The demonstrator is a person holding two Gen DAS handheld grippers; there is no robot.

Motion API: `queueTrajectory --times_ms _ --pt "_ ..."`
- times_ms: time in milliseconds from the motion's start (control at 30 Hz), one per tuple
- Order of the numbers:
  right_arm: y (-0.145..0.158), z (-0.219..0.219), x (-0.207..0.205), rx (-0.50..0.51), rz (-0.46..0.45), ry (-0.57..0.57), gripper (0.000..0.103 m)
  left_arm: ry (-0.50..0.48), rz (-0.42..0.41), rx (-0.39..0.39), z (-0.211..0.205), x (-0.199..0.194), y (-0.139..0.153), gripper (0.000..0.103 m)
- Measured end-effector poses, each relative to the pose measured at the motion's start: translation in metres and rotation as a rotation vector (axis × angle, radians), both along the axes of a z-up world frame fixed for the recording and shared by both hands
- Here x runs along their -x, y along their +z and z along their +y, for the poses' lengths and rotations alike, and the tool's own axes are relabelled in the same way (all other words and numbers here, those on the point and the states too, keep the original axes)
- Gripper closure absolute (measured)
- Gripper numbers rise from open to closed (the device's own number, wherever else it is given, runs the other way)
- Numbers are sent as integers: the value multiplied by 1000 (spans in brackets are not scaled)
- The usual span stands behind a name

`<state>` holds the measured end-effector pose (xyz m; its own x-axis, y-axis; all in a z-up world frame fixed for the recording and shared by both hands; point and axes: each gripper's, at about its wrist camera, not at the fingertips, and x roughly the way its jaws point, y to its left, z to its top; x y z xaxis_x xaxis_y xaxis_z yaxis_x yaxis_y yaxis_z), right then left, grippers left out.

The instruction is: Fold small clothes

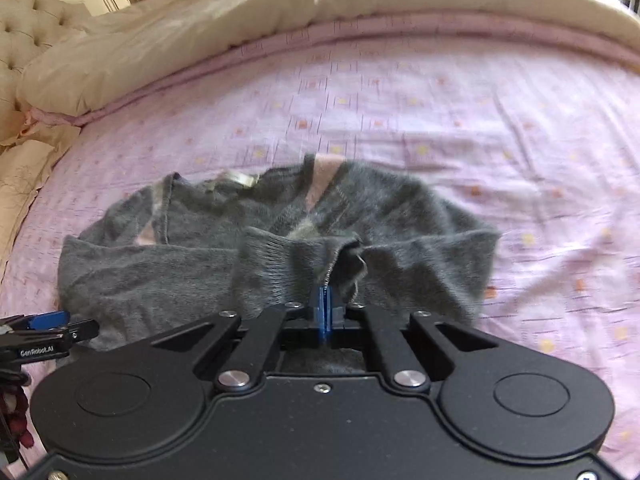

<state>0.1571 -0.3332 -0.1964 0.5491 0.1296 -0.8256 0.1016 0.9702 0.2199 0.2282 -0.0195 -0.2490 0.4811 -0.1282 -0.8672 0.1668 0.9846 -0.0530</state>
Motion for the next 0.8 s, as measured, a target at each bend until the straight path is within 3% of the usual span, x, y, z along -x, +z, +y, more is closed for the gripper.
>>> queueTrajectory --times_ms 100,267,500,667,800 --pt "15 -14 27 25 -3 -59 96 -14 20 8 2 0 8 29" --pt "-14 -29 38 31 94 -83 95 -43 -30 27 8 12 29 29" --pt "-27 -26 34 53 123 -94 96 -54 -79 -9 3 -9 36 29" --pt "-40 -29 32 61 157 -105 95 -40 -97 -48 4 -34 27 28" --pt "-46 -28 30 63 167 -104 95 37 -20 -75 25 -54 1 28"
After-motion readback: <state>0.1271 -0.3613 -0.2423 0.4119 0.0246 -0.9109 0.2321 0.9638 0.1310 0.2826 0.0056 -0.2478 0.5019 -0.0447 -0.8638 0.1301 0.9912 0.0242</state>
